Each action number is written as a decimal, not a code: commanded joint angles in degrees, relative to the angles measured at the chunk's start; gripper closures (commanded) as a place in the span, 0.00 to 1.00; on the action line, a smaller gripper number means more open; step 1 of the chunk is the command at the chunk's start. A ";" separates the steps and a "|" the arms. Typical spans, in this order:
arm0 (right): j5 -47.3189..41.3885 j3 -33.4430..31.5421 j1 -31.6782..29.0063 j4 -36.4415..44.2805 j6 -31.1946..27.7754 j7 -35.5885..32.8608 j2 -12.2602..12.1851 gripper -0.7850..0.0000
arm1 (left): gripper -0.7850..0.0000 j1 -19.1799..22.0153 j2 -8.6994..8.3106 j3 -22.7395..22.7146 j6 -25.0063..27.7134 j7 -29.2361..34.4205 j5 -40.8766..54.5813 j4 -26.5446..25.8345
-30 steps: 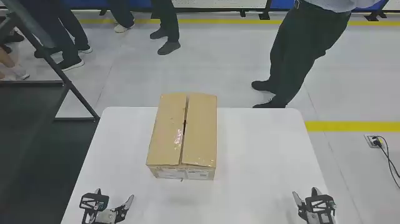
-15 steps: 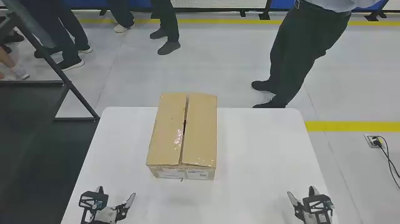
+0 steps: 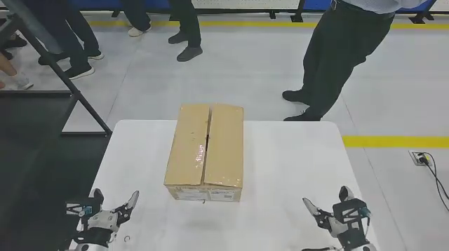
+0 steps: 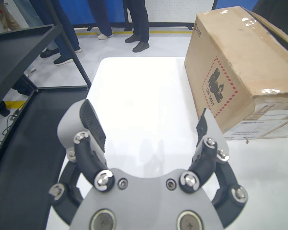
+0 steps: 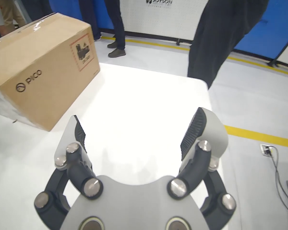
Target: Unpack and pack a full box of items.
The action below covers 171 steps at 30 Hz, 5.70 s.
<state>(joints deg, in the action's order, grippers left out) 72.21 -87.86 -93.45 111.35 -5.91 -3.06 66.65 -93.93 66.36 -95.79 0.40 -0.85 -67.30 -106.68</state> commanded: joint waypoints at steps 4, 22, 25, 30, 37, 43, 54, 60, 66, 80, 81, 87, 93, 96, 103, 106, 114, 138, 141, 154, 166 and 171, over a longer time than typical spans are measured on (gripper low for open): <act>0.08 -0.04 -0.05 -0.01 0.96 1.31 -0.01 0.00 | 0.00 -0.02 0.00 0.00 0.01 -0.05 0.01 0.03; -5.23 8.75 11.56 -4.92 19.89 2.81 2.78 0.00 | 0.00 12.61 0.78 2.29 -2.98 2.99 4.60 7.10; -4.79 10.44 13.49 -6.76 21.83 2.17 3.24 0.00 | 0.00 13.97 0.84 2.55 -2.00 4.49 6.27 7.97; -4.79 10.44 13.49 -6.76 21.83 2.17 3.24 0.00 | 0.00 13.97 0.84 2.55 -2.00 4.49 6.27 7.97; -8.13 10.07 13.66 -7.90 20.89 2.44 3.51 0.00 | 0.00 14.95 1.04 3.53 -1.13 5.40 8.06 9.39; -8.10 10.91 15.01 -9.32 21.35 2.32 4.00 0.00 | 0.00 19.78 1.47 8.87 0.55 6.14 4.56 13.12; -6.51 9.95 15.23 -10.11 19.99 -0.57 4.23 0.00 | 0.00 19.39 1.66 13.04 5.70 6.20 0.34 14.35; -6.75 10.24 15.62 -9.79 17.93 -1.45 4.43 0.00 | 0.00 17.07 1.53 13.60 8.76 6.05 -0.93 11.08; -3.63 10.54 14.71 -7.09 10.21 -1.47 4.08 0.00 | 0.00 15.48 1.61 15.81 10.94 5.81 -2.83 8.48; 5.64 11.23 11.95 -4.02 5.10 2.47 3.53 0.00 | 0.00 15.93 1.79 8.00 3.88 3.10 7.06 10.72; 8.23 12.13 11.82 -3.76 4.14 3.55 3.48 0.00 | 0.00 16.19 1.81 7.22 2.91 2.96 7.86 11.16; 29.33 17.20 12.74 -2.59 4.10 6.42 3.21 0.00 | 0.00 17.10 1.95 4.72 0.37 2.85 11.48 12.57; 43.66 22.61 15.57 -3.06 4.98 1.81 3.60 0.00 | 0.00 16.78 2.16 4.96 -0.30 2.53 12.04 11.88; 43.66 22.61 15.57 -3.06 4.98 1.81 3.60 0.00 | 0.00 16.76 2.17 5.00 -0.24 2.62 12.04 11.84; 45.05 23.43 16.02 -3.96 5.15 4.34 3.72 0.00 | 0.00 16.62 2.19 5.11 0.07 2.64 12.20 11.64; 47.34 25.18 17.72 -4.35 6.33 3.00 4.17 0.09 | 0.00 16.50 2.22 5.05 0.40 2.50 12.24 11.01; 51.61 28.73 22.29 -7.46 6.35 -1.45 5.35 0.30 | 0.00 16.80 2.29 4.34 0.54 2.39 12.53 11.13; 52.26 29.59 26.02 -12.43 3.66 0.64 6.91 1.00 | 0.00 17.49 2.58 3.64 0.36 1.93 12.56 12.72; 51.80 28.46 25.26 -12.09 2.45 2.40 6.70 1.00 | 0.00 17.66 2.64 3.74 0.27 1.88 12.51 12.90; 49.84 21.99 20.09 -10.05 -3.62 11.56 5.13 1.00 | 0.00 18.53 2.87 4.24 -0.31 1.68 11.78 13.52; 50.87 18.25 16.35 -7.99 -6.56 15.82 4.00 1.00 | 0.00 18.98 2.97 3.41 -1.29 1.49 11.30 14.10; 51.50 16.79 15.03 -7.25 -8.59 19.53 3.40 1.00 | 0.00 19.57 2.96 3.74 -1.10 1.65 9.69 15.09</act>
<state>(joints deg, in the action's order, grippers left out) 123.68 -70.86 -78.24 103.98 -14.19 15.86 70.14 -74.46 69.32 -92.14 -0.85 0.75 -57.39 -91.74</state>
